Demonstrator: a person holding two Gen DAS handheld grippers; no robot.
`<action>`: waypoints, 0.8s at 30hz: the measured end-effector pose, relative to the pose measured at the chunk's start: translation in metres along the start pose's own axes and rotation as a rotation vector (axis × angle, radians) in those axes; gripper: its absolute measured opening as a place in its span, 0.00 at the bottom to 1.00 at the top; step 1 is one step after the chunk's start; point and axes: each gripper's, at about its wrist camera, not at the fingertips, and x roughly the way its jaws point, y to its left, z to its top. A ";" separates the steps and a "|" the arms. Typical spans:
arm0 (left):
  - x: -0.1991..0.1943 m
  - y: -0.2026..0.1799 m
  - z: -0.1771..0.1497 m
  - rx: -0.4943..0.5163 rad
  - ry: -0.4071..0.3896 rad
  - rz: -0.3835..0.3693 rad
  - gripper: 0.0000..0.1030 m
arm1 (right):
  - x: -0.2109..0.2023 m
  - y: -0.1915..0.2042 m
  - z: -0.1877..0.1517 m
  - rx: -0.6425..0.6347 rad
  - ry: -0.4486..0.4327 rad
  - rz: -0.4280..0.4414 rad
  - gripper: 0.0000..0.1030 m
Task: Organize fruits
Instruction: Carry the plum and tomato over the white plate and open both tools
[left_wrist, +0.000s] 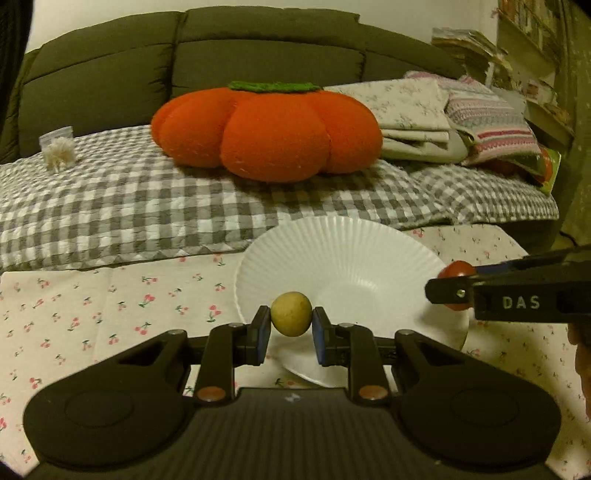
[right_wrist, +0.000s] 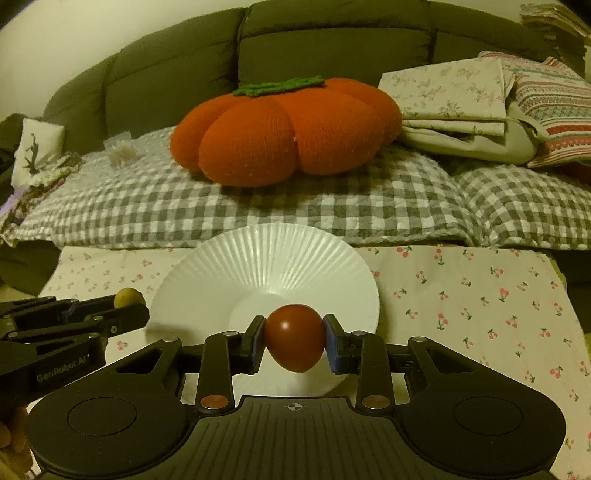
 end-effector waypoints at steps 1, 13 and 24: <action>0.002 -0.001 0.000 0.003 -0.003 -0.009 0.21 | 0.003 -0.001 -0.001 -0.005 0.002 0.001 0.30; 0.025 -0.017 -0.007 0.062 0.030 -0.027 0.22 | 0.030 0.007 -0.010 -0.103 0.043 0.026 0.30; 0.029 -0.019 -0.010 0.079 0.034 -0.014 0.22 | 0.038 0.009 -0.014 -0.126 0.041 0.043 0.31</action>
